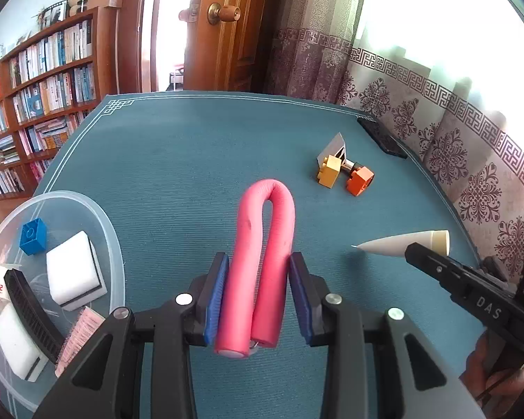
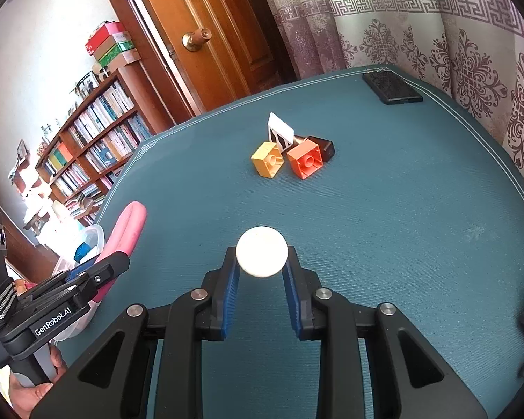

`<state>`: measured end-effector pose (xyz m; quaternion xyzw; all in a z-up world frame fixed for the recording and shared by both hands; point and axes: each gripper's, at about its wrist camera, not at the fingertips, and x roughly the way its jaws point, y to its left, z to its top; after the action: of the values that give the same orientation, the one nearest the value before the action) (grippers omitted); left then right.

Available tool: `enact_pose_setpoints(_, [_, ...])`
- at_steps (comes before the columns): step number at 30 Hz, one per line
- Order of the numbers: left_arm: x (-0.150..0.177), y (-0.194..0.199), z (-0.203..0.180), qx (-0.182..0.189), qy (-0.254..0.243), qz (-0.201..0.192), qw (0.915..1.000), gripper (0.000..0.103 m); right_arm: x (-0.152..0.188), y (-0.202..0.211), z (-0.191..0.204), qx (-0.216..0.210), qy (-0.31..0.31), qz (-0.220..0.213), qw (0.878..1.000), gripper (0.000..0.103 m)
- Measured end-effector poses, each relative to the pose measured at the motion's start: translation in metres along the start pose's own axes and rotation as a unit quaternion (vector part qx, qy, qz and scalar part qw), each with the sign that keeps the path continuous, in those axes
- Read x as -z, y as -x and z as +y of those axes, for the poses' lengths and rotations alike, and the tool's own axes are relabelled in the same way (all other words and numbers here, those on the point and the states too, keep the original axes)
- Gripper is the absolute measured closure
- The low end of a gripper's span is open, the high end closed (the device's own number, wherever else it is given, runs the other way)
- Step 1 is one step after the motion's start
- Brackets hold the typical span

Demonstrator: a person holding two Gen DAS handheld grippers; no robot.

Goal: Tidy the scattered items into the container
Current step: 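Lift the pink roller and white tube and carry them toward the bowl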

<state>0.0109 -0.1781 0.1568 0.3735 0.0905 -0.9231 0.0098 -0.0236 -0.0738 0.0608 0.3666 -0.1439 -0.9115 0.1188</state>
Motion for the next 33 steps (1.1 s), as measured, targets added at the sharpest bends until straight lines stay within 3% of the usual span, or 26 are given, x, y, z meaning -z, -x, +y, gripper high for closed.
enact_pose_setpoints(16, [0.006, 0.020, 0.041, -0.004, 0.025, -0.018, 0.9995, 0.063, 0.004, 0.000, 0.051, -0.018, 0.043, 0.000, 0.999, 0.076])
enact_pose_setpoints(25, [0.017, -0.006, 0.017, 0.022, -0.023, 0.025, 0.9992, 0.059, 0.010, 0.003, 0.049, -0.011, 0.043, 0.008, 0.999, 0.076])
enact_pose_setpoints(33, [0.026, -0.032, 0.006, 0.005, -0.039, 0.062, 0.9973, 0.058, 0.008, 0.007, 0.041, -0.019, 0.036, 0.004, 0.999, 0.076])
